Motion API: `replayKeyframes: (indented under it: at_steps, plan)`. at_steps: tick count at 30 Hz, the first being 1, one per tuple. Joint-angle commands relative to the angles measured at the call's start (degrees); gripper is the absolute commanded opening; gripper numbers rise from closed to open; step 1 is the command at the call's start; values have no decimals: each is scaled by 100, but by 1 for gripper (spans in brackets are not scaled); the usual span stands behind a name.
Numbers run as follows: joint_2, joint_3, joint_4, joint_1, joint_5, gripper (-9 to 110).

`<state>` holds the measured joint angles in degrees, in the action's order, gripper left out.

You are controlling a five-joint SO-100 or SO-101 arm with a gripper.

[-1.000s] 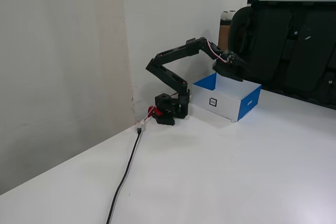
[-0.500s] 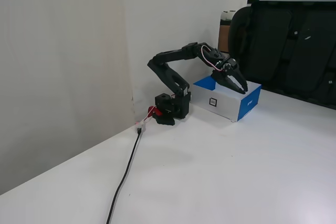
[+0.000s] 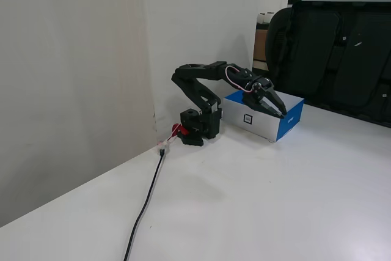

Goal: Pick the gray block and keep it in the box.

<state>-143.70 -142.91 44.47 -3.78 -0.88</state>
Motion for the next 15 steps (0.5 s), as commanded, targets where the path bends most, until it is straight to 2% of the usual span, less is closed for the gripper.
replayKeyframes:
  at_steps: [1, 7, 15]
  plan:
    - [-1055, -360, -229, 9, 132, 0]
    - [-2883, -1670, -299, -167, 360, 0]
    - [-5238, -2953, 360, -519, 571, 0]
